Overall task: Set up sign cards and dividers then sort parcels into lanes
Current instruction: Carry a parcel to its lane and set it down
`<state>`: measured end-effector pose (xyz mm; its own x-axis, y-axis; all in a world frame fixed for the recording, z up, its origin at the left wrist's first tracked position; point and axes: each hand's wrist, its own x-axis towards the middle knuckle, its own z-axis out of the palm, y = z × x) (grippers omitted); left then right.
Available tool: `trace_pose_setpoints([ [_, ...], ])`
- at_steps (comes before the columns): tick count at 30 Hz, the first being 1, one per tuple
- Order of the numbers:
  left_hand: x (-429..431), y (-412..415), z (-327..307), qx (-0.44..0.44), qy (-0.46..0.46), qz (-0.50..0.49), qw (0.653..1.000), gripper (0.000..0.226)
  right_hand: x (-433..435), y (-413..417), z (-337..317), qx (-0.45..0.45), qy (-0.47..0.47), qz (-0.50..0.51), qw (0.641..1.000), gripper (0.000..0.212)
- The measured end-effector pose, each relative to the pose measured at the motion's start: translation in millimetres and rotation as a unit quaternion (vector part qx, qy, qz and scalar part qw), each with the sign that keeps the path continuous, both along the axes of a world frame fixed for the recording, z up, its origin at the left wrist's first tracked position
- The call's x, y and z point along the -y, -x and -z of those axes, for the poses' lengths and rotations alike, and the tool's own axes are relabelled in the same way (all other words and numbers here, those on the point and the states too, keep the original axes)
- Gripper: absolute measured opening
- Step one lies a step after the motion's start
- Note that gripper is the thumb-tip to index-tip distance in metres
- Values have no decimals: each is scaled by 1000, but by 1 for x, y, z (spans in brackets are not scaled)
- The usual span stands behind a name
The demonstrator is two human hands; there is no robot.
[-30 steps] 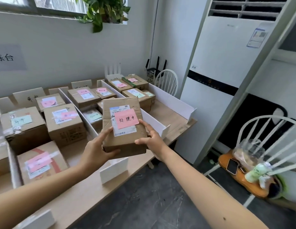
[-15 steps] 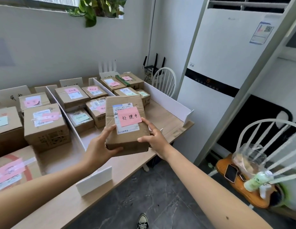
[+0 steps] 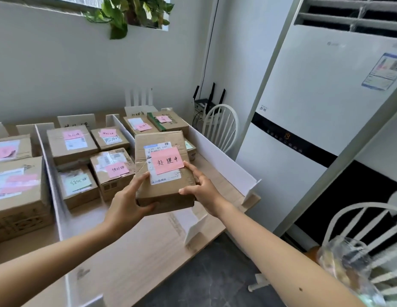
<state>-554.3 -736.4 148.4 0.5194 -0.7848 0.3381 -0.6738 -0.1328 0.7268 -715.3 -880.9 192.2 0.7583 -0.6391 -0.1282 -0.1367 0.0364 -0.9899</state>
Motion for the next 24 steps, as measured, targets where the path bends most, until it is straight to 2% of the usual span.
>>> trace_pose_setpoints([
  [7, 61, -5, -3, -8, 1, 12, 1000, 86, 57, -6, -1, -7, -7, 16, 1000, 74],
  [12, 107, 1, 5, -21, -10, 56, 998, 83, 101, 3, 7, -19, -12, 36, 999, 73],
  [17, 138, 2, 17, -49, -18, 82, 995, 80, 135, 1, 15, -51, -22, 51, 997, 81],
  [24, 175, 9, 24, -64, -84, 69, 992, 74, 185, -6, 39, -95, -30, 53, 994, 74],
])
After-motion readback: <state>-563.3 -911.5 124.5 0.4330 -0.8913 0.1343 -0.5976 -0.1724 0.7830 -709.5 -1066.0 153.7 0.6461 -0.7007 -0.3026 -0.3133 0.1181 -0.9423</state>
